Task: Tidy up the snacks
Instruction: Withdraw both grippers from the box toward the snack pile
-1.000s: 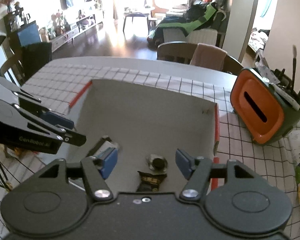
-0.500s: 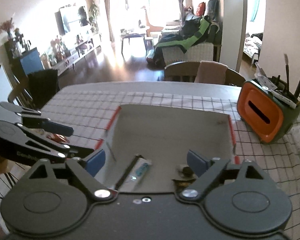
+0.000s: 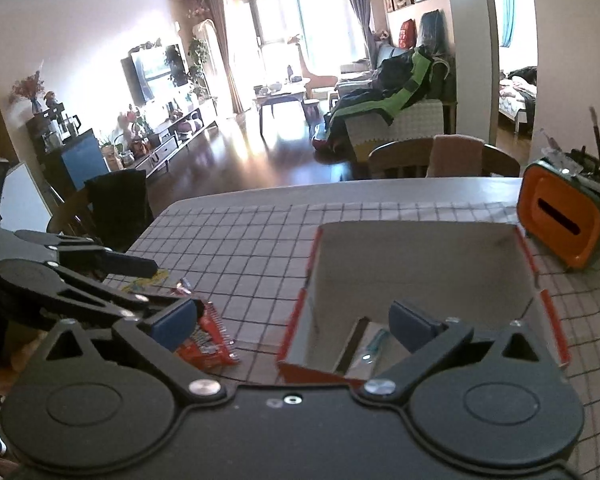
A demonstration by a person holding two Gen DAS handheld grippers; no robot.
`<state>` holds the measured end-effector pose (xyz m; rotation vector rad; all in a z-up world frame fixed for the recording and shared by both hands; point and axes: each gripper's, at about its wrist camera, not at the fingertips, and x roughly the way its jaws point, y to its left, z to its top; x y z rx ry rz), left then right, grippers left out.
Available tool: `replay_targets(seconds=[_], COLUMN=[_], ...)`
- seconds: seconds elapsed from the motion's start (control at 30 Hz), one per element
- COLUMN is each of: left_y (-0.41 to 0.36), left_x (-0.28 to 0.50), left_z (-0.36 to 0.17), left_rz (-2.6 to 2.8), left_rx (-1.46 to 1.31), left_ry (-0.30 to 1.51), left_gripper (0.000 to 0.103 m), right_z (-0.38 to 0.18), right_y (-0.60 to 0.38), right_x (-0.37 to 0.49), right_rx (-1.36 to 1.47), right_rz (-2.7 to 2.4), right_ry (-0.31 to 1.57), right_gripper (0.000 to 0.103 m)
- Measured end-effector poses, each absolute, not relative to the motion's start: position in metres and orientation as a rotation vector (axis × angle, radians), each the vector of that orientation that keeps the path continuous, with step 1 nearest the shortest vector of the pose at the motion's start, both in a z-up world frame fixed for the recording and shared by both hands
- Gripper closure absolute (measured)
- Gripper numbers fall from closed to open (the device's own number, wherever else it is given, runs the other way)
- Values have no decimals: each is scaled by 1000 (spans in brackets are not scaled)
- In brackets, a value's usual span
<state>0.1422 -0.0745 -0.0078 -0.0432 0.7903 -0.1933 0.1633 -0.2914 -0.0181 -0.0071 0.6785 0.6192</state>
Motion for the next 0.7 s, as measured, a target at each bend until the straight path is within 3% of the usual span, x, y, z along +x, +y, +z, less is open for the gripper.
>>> replay_targets(seconds=[0.13,0.7], left_y=[-46,23], left_x=[126,83], left_z=[-10,-73], left_rz=[-186,-322], left_rx=[-33,115], left_ry=[781,902], left_gripper=[12,12], right_z=[-26,-77], right_y=[-273,-203], right_x=[157,150], right_rx=[-3,-33], right_rz=[628,645], right_ry=[699,858], right_gripper=[0,0])
